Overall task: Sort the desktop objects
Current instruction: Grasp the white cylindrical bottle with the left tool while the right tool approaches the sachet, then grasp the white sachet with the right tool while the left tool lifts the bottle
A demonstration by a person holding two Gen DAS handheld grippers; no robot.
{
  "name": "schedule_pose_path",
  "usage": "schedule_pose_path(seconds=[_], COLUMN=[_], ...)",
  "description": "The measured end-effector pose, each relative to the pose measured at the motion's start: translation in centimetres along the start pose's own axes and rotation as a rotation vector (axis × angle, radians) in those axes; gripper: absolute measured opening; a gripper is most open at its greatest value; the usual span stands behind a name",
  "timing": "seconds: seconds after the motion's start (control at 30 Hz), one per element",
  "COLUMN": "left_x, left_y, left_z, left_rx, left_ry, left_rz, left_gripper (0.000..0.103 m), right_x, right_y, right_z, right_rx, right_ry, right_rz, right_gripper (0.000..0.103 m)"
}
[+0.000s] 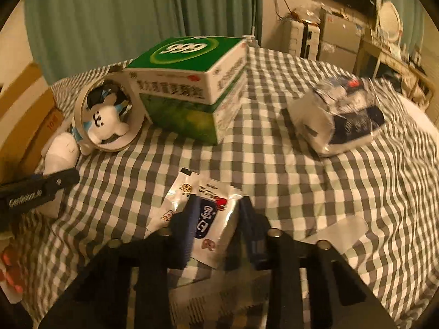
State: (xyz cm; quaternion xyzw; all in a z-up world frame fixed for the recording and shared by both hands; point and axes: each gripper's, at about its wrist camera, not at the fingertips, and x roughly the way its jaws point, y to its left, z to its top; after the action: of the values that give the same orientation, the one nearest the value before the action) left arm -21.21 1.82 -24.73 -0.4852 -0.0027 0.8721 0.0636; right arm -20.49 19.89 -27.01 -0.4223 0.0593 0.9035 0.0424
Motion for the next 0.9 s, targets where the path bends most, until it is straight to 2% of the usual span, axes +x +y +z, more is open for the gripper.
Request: schedule_pose_path(seconds=[0.1, 0.13, 0.17, 0.33, 0.47, 0.5, 0.53, 0.6, 0.67, 0.8, 0.9], left_x=[-1.4, -1.8, -2.4, -4.2, -6.2, -6.4, -6.7, -6.9, -6.6, -5.4, -4.0], left_y=[0.2, 0.4, 0.7, 0.6, 0.2, 0.1, 0.1, 0.1, 0.0, -0.4, -0.9], left_z=[-0.5, -0.6, -0.8, -1.2, -1.0, -1.0, -1.1, -1.0, -1.0, -0.7, -0.6], left_rx=[0.019, 0.014, 0.005, 0.014, 0.049, 0.055, 0.062, 0.077, 0.085, 0.079, 0.087], left_ry=[-0.007, -0.004, -0.001, -0.009, -0.043, -0.049, -0.053, -0.061, -0.06, -0.042, -0.025], left_rz=[0.01, 0.009, 0.003, -0.012, -0.011, -0.008, -0.007, 0.004, 0.023, 0.038, 0.046], left_gripper=[0.04, 0.04, 0.04, 0.04, 0.04, 0.04, 0.04, 0.04, 0.04, 0.04, 0.04], right_x=[-1.0, -1.7, -2.1, -4.0, -4.3, -4.4, -4.6, -4.6, -4.4, -2.1, 0.2], right_y=[-0.5, -0.6, -0.5, -0.5, -0.4, -0.1, 0.3, 1.0, 1.9, 3.4, 3.6], right_z=[0.2, 0.2, 0.2, 0.4, -0.3, -0.4, -0.5, -0.1, 0.1, 0.4, 0.3], right_rx=[0.021, 0.022, 0.02, 0.039, 0.109, 0.116, 0.114, 0.104, 0.086, 0.022, 0.019], right_ry=[-0.013, -0.024, -0.029, -0.027, -0.018, -0.023, -0.038, -0.071, -0.096, -0.054, 0.007], right_rz=[0.002, -0.003, -0.002, 0.028, 0.079, 0.093, 0.094, 0.08, 0.088, 0.059, 0.081], right_gripper=[0.016, 0.004, 0.001, 0.0, 0.002, 0.012, 0.038, 0.066, 0.066, 0.068, 0.068])
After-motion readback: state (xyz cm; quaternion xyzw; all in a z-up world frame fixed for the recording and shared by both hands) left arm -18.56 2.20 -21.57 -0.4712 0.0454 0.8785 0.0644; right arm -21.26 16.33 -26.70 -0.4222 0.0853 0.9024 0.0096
